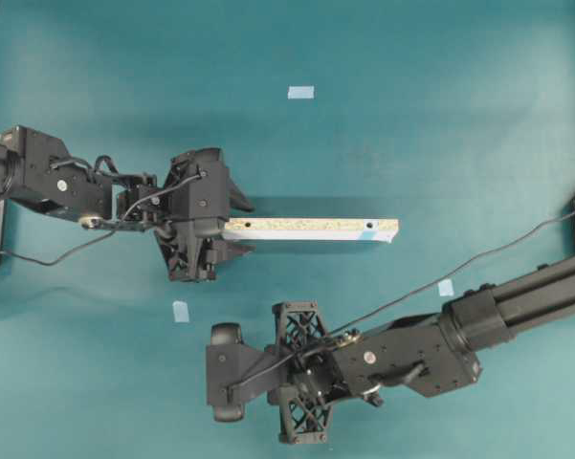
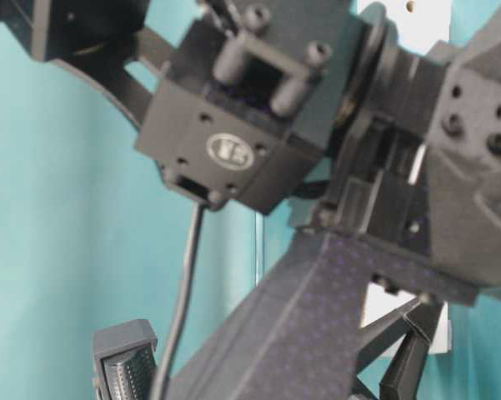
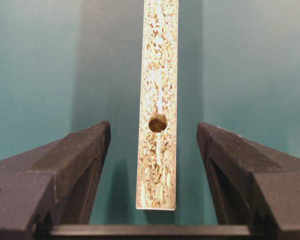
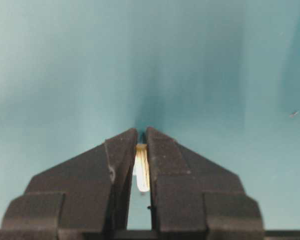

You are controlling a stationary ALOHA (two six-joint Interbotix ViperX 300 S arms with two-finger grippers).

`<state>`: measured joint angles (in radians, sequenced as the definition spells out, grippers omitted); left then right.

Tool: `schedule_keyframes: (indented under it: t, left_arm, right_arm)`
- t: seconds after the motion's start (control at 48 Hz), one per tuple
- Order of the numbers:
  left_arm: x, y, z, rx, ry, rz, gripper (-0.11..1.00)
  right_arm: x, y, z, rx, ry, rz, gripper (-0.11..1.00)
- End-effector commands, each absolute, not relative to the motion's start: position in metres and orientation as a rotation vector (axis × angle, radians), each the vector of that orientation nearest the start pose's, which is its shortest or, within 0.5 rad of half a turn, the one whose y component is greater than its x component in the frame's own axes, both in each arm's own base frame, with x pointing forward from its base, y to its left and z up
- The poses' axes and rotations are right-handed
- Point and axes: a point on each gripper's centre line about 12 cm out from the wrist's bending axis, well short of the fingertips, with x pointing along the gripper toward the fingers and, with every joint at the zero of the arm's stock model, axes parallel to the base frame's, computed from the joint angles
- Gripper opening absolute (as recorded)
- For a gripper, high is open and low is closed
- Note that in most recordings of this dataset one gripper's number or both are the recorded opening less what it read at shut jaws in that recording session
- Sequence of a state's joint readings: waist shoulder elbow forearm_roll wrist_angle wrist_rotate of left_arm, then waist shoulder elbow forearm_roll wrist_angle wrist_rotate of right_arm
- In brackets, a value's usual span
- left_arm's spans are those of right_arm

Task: Move the wooden board into place and insert the rod into its hole.
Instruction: 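Close the right gripper on the wooden dowel, then lift the dowel with the right gripper and carry it toward the board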

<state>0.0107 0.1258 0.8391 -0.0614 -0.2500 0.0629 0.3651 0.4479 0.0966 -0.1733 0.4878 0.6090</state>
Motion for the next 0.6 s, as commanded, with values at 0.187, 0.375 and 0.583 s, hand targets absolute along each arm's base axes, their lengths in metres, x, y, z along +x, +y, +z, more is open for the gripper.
schedule_keyframes:
  t: [0.187, 0.375, 0.583]
  left_arm:
    - [0.36, 0.006, 0.103, 0.002, 0.683, 0.025, 0.68]
    - [0.36, 0.006, 0.103, 0.002, 0.686, 0.025, 0.68]
    - [0.36, 0.006, 0.102, 0.002, 0.689, 0.025, 0.68]
  right_arm:
    - [0.476, 0.162, 0.204, 0.142, 0.825, 0.075, 0.09]
    - [0.469, 0.15, 0.234, 0.112, 0.698, 0.109, 0.09]
    - [0.45, 0.129, 0.248, 0.14, 0.563, 0.157, 0.09]
